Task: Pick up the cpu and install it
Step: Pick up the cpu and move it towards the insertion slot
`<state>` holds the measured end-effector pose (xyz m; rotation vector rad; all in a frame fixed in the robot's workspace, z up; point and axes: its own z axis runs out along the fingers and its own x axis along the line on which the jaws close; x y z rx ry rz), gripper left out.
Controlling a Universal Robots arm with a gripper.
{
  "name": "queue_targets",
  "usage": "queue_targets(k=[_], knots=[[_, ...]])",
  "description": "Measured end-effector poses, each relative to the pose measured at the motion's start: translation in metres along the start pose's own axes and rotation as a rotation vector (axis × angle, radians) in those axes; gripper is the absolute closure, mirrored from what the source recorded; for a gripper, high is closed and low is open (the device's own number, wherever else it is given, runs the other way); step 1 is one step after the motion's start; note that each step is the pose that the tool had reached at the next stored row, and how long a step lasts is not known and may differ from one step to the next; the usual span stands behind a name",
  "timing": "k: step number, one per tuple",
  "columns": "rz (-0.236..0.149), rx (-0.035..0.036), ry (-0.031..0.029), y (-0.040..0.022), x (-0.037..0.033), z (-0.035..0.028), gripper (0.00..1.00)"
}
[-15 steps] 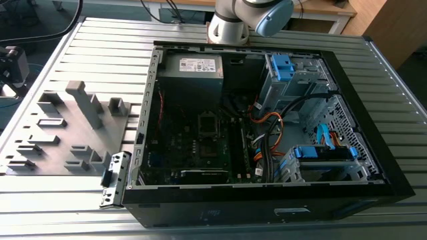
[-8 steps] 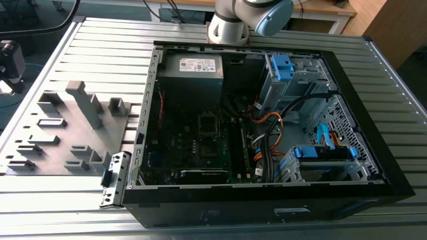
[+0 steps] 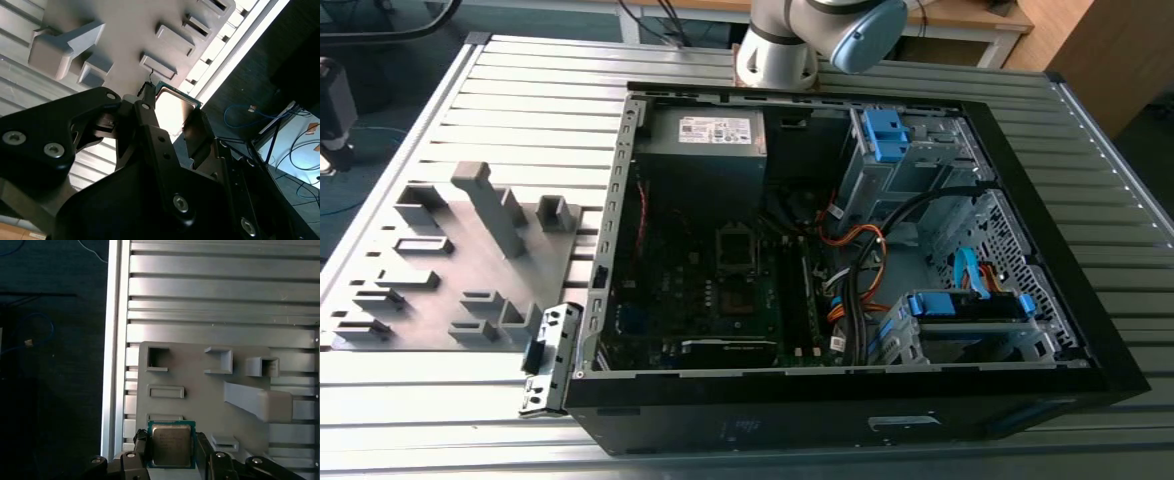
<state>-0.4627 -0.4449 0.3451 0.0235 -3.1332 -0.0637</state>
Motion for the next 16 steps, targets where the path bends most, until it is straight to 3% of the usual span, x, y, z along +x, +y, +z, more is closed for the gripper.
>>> queue_targets(k=[8,16], knots=[[0.0,0.0,0.0,0.0008,0.0001,-0.0193,0.53],[0.0,0.0001,0.0003,0.0008,-0.0005,-0.02,0.53]])
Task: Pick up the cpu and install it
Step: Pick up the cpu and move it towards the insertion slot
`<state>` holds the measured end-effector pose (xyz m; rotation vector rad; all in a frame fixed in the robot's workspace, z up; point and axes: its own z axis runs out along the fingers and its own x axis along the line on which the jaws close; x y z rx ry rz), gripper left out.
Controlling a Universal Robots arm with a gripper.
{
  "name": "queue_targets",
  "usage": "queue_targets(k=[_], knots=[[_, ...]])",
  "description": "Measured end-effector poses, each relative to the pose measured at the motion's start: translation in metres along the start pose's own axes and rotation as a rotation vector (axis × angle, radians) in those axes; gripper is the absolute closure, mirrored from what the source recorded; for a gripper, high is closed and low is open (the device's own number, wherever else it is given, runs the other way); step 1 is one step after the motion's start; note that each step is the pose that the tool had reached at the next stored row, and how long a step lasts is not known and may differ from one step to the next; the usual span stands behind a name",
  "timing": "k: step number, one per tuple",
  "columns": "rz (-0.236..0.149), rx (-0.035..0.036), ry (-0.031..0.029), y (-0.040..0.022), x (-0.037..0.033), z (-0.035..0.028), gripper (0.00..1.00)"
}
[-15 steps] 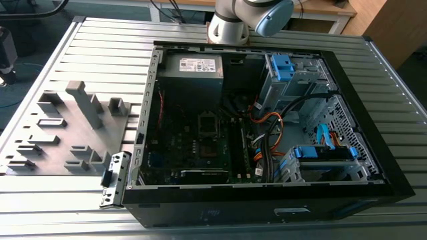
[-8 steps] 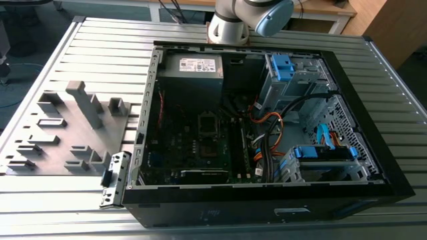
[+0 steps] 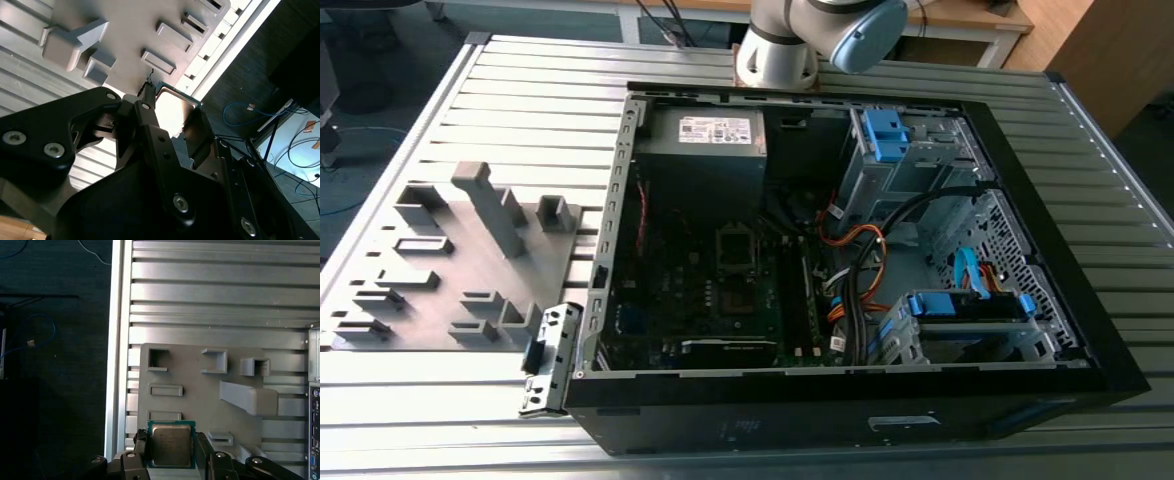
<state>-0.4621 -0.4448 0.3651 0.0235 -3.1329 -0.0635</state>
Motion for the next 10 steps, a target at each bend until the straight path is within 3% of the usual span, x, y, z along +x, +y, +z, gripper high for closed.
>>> queue_targets(k=[10], knots=[[0.0,-0.0001,-0.0003,-0.0002,-0.0074,0.0001,0.53]])
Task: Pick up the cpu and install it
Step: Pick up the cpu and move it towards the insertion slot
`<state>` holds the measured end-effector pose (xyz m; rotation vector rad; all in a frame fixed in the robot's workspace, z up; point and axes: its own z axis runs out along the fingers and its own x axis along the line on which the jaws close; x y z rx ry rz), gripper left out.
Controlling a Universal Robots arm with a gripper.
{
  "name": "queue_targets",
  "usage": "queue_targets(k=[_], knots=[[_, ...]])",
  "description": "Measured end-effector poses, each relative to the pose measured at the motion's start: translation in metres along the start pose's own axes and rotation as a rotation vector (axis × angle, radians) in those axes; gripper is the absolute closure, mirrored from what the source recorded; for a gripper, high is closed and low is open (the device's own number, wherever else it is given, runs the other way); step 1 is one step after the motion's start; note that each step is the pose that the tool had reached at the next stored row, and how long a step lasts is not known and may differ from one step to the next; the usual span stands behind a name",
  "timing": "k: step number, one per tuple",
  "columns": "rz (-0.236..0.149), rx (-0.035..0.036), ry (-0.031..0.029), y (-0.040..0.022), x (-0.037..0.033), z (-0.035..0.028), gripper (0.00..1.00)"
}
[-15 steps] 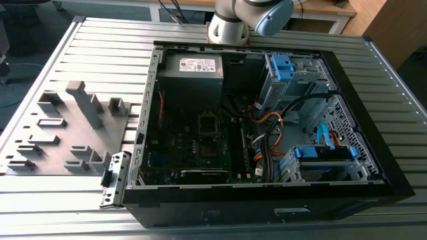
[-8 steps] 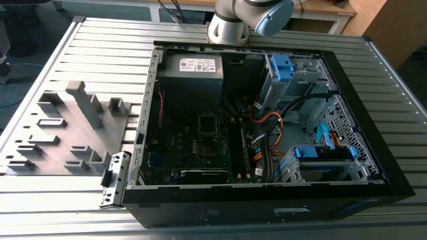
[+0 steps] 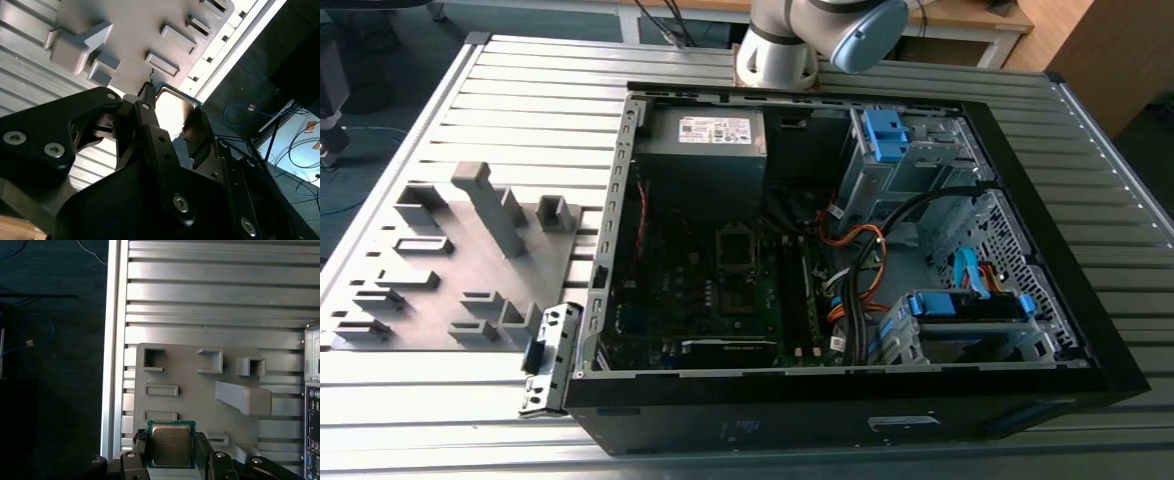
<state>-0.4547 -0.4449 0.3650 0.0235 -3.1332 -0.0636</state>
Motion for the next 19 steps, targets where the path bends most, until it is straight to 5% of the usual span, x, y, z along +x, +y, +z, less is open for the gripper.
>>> queue_targets(k=[19], knots=[[0.0,-0.0001,0.0,-0.0002,-0.0148,-0.0001,0.53]])
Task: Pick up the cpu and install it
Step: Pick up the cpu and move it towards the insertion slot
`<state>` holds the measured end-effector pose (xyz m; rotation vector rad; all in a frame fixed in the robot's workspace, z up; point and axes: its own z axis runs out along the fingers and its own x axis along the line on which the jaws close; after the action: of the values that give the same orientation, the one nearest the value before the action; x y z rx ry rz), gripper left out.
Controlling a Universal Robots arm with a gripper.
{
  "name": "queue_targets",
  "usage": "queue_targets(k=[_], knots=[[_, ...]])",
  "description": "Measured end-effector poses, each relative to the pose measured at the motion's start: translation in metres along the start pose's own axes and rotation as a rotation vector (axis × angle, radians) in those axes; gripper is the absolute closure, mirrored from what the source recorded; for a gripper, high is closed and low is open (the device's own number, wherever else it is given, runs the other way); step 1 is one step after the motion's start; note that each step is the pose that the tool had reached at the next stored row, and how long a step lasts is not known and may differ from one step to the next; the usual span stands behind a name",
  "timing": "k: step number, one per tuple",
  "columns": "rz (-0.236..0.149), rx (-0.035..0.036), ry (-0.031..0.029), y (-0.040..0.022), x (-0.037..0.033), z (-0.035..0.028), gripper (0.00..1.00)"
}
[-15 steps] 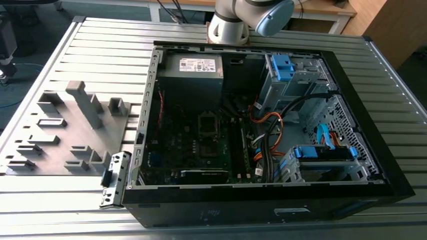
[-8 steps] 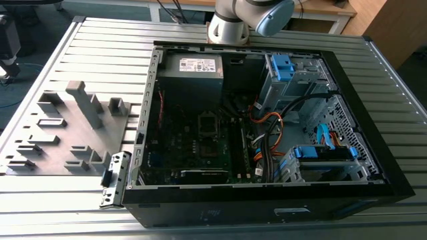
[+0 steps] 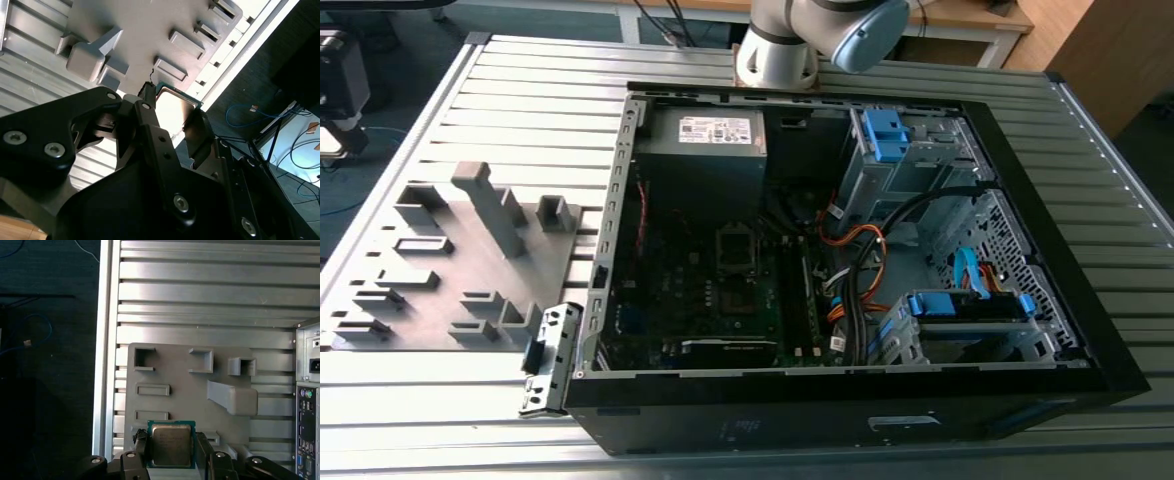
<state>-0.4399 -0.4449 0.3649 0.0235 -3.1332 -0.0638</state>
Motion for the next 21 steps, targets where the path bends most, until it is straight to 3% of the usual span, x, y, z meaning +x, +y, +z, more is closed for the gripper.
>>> queue_targets(k=[21], knots=[[0.0,0.0001,0.0001,0.0,-0.0046,-0.002,0.53]])
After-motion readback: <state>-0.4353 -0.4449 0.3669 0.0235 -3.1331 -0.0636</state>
